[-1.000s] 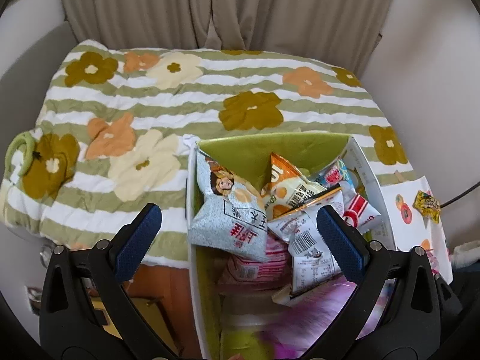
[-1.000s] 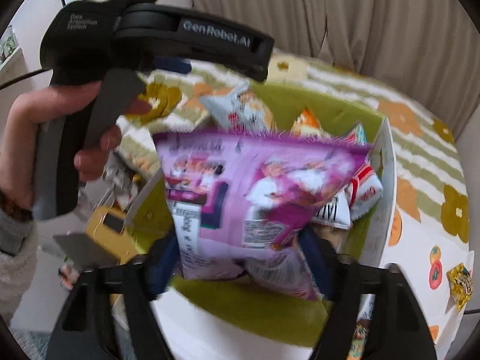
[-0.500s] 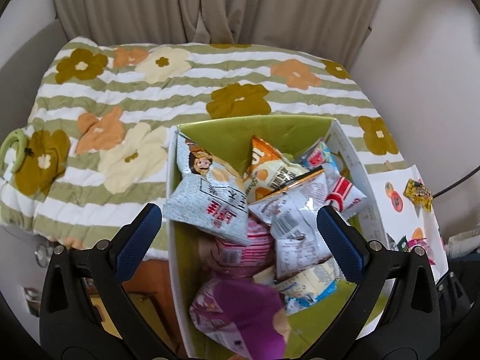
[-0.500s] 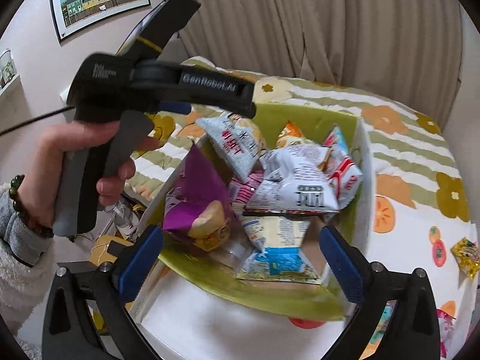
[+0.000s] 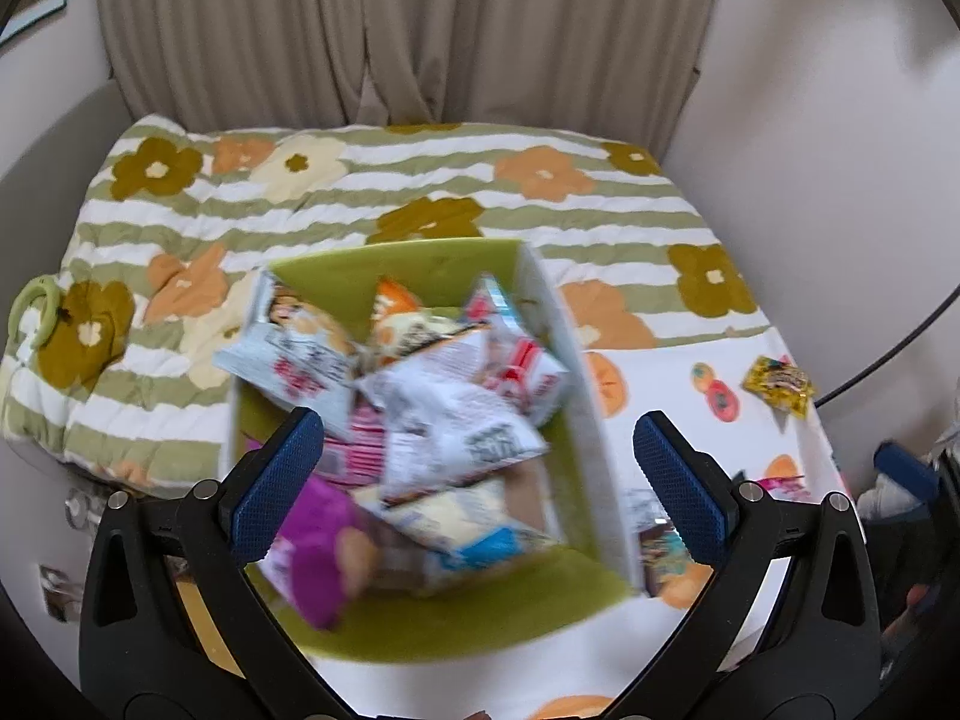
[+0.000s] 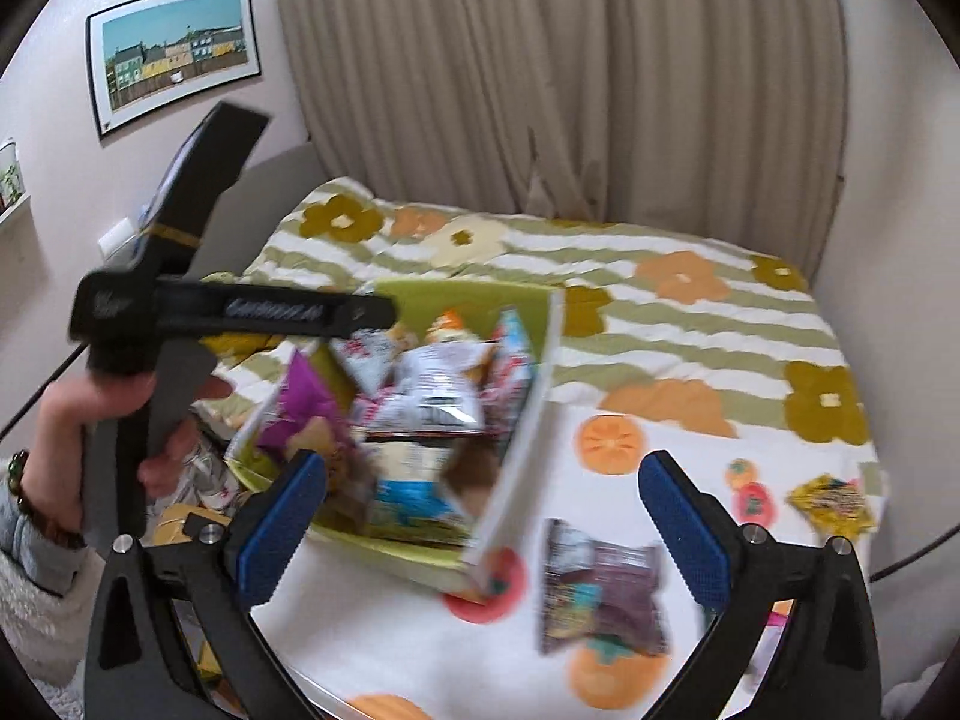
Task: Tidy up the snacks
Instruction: 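Grasp the brown candy bag with the left tool while the right tool grasps the green cracker pack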
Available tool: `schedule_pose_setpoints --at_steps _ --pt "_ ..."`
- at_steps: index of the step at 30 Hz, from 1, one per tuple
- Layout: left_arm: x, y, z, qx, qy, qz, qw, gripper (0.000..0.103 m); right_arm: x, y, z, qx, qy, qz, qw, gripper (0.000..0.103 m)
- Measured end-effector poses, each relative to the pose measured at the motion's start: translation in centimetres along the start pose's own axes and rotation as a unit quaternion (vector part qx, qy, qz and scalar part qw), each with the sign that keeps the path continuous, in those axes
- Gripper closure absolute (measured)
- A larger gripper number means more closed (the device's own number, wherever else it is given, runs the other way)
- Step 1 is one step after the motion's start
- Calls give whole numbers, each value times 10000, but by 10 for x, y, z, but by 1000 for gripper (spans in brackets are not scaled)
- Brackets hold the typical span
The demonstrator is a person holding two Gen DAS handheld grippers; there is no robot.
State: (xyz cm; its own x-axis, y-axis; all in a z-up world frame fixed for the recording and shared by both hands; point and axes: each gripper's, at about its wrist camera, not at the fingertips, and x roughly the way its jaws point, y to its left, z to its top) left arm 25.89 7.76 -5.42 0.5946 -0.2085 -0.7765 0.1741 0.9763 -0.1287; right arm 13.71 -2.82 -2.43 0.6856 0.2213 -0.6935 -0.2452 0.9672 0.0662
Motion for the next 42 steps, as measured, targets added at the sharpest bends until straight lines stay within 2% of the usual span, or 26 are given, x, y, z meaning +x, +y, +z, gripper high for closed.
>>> schedule_pose_setpoints --at_steps 5,10,11,13,18,20,23,30,33,39,42 --pt "-16 -47 -20 -110 -139 -98 9998 0 -37 -54 -12 58 7 -347 9994 0" --pt "-19 -88 -43 -203 -148 -131 9996 0 -57 -89 -23 186 -59 -541 9983 0" --pt "-18 -96 -47 -215 -140 -114 9996 0 -63 -108 -30 268 -51 -610 9978 0" --pt "-15 -111 -56 -239 -117 -117 9996 0 -66 -116 -34 302 -42 -629 9976 0" --pt "1 -149 -81 -215 -16 -59 9997 0 -66 -169 -61 591 136 -616 9963 0" --pt "12 -161 -91 -225 51 -89 9997 0 -65 -173 -67 601 177 -630 9960 0" --pt "32 -177 -105 -218 191 -91 9995 0 -54 -191 -87 581 338 -559 9962 0" --pt "89 -206 -127 -11 518 39 9987 0 -21 -200 -117 392 628 -355 9966 0" --pt "109 -209 -128 10 625 147 9979 0 4 -203 -131 261 826 -260 9959 0" --pt "149 -210 -131 140 896 676 9936 0 50 -203 -153 112 1194 14 9928 0" --pt "166 -202 -132 54 1078 711 9916 0 71 -199 -161 15 1369 163 9904 0"
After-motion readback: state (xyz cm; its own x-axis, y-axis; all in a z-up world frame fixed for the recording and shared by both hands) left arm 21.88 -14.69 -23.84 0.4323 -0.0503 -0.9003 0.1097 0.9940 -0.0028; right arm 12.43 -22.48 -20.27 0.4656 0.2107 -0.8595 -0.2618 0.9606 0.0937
